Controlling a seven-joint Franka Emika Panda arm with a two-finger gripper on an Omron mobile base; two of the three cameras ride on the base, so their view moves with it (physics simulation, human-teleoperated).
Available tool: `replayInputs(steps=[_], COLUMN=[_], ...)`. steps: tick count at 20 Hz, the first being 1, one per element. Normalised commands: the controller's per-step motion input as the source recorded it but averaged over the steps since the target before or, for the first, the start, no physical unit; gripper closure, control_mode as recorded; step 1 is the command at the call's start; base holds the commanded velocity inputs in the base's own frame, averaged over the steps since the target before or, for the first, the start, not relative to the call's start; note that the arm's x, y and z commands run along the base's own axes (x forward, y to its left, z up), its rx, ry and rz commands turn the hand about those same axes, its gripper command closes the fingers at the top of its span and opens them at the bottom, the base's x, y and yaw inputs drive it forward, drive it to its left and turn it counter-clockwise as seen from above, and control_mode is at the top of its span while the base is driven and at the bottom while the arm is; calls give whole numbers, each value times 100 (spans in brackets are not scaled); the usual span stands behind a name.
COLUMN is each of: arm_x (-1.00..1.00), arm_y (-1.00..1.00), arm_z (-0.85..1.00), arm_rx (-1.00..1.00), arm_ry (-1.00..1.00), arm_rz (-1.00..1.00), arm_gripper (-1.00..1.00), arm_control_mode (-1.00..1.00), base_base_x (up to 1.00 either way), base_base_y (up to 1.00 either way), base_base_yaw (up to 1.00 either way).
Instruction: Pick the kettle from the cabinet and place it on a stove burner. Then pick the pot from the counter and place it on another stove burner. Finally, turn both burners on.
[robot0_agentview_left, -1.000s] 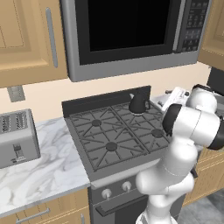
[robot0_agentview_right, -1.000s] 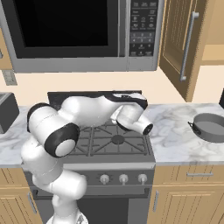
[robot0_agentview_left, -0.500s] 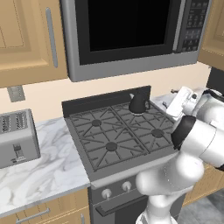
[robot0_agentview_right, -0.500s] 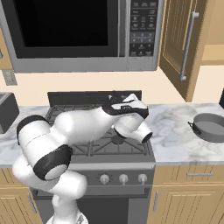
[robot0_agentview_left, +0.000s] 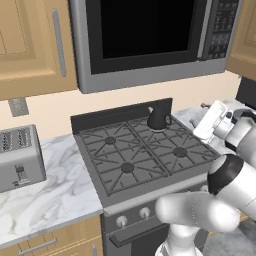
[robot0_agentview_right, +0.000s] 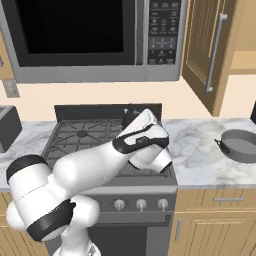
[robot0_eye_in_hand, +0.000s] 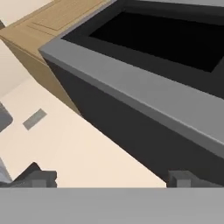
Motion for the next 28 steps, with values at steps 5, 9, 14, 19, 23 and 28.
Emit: replayInputs(steps=[5,9,14,19,23,28], arm_x=[-48,-48,-49,-48,-46,-46], arm_y=[25,24,25,23,25,22], arm_z=[16,23,26,26,29,32], arm_rx=[-10,-10,-13,-15,-18,-20], arm_ry=[-18,-23,-24,-27,-28,-28], arm_rz=[0,0,0,0,0,0], arm_gripper=[-100,-100,-100,-100,-100,-100], arm_control_mode=[-100,-100,-100,-100,-100,-100], base_base_x=[0,0,0,0,0,0], base_base_y=[0,0,0,0,0,0], base_base_yaw=[0,0,0,0,0,0])
